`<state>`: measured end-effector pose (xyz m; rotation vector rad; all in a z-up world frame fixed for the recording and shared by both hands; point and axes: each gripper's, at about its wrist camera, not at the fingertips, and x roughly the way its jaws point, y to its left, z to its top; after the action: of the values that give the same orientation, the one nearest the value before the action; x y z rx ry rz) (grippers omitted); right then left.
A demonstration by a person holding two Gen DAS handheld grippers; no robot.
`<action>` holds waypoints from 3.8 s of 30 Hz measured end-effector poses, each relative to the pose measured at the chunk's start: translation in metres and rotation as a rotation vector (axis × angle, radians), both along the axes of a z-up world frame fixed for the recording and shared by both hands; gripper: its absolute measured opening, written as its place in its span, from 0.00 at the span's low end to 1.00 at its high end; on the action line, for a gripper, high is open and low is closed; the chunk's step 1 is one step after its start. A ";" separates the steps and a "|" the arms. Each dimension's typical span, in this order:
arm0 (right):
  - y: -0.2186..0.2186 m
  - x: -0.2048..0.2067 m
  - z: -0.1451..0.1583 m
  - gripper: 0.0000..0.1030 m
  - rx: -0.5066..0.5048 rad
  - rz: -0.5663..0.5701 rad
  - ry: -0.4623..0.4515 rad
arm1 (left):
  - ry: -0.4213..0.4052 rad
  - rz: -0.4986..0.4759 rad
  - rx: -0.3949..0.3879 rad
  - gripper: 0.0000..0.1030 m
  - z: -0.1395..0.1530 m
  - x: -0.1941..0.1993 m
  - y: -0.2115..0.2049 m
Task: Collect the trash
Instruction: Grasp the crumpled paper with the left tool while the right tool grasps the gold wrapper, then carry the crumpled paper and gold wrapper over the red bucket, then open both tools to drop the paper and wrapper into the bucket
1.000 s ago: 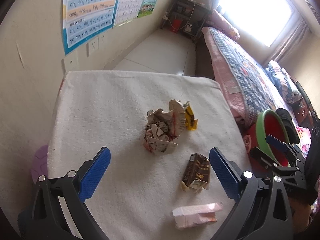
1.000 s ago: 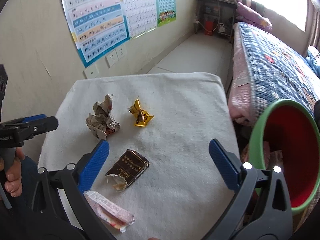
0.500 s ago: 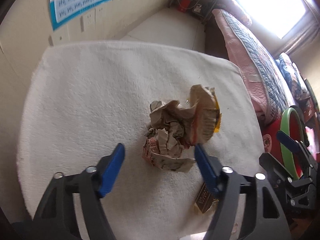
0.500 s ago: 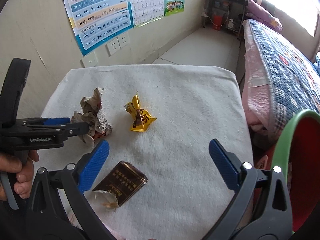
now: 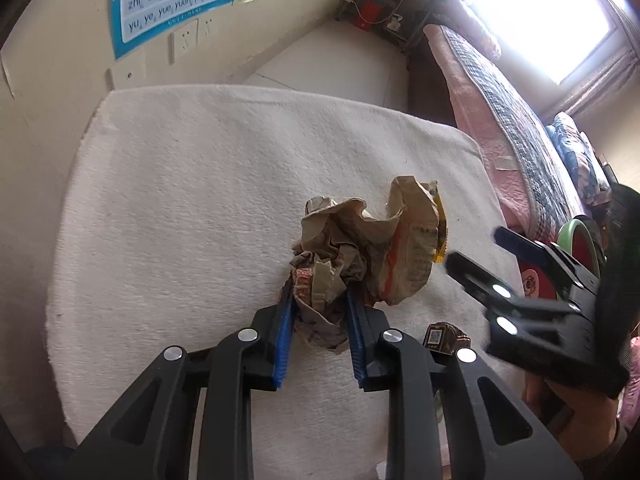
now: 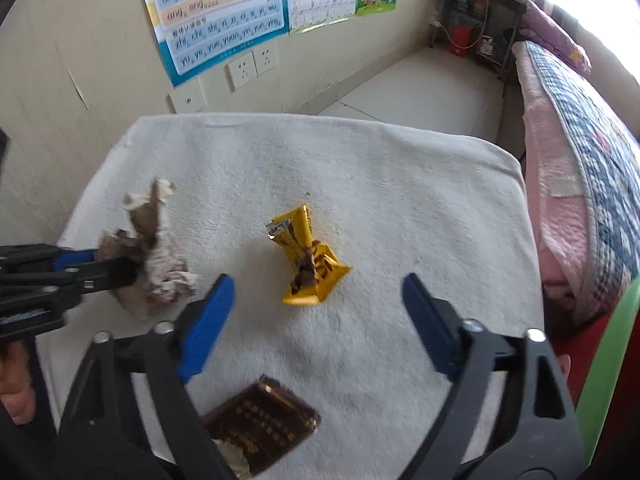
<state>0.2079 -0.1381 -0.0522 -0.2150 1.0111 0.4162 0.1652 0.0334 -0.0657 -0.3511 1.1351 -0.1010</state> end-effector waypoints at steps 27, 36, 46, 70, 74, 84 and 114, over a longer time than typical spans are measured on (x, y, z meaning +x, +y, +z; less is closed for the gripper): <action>-0.036 -0.049 0.059 0.13 0.073 -0.074 -0.051 | -0.100 -0.038 0.012 0.21 0.050 -0.024 -0.020; -0.065 -0.073 0.092 0.13 0.116 -0.119 -0.094 | -0.144 -0.071 0.031 0.21 0.076 -0.038 -0.037; -0.107 -0.093 0.114 0.13 0.122 -0.177 -0.147 | -0.182 -0.132 0.030 0.21 0.097 -0.042 -0.073; -0.246 -0.112 0.142 0.13 0.138 -0.414 -0.225 | -0.229 -0.358 -0.019 0.22 0.132 -0.027 -0.212; -0.272 -0.115 0.142 0.13 0.142 -0.462 -0.229 | -0.230 -0.395 -0.026 0.22 0.135 -0.025 -0.234; -0.312 -0.120 0.136 0.13 0.155 -0.539 -0.228 | -0.218 -0.460 -0.053 0.22 0.137 -0.019 -0.282; -0.368 -0.112 0.099 0.51 0.185 -0.636 -0.173 | -0.151 -0.552 -0.060 0.55 0.107 0.007 -0.357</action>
<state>0.0961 -0.5060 0.0465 0.2345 0.8116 -0.0905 0.1718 -0.3234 0.0412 -0.0722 1.0548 -0.6374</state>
